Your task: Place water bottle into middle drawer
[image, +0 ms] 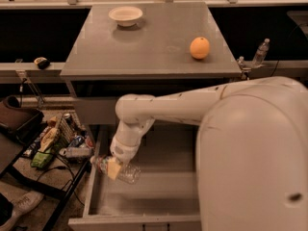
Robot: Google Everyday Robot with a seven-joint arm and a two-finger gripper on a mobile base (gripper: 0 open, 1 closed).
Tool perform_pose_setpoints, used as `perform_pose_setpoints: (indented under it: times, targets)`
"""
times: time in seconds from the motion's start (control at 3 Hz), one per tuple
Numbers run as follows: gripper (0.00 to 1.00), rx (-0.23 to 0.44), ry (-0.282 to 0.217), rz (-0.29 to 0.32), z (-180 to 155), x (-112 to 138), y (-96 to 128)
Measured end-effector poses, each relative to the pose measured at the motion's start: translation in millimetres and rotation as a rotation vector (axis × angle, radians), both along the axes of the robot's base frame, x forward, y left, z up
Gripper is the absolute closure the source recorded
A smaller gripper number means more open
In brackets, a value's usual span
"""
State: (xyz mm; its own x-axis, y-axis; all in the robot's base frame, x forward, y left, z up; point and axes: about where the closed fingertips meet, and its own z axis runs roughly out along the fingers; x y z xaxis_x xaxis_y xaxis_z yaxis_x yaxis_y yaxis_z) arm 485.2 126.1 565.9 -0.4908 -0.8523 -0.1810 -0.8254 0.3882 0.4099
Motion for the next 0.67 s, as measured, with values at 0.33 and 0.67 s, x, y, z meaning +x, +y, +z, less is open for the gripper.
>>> perform_pose_setpoints:
  times: [0.33, 0.67]
  targets:
    - [1.00, -0.016, 0.051, -0.006, -31.0, -8.3, -0.8]
    - [1.00, -0.023, 0.034, 0.002, -39.4, -1.7, -3.2]
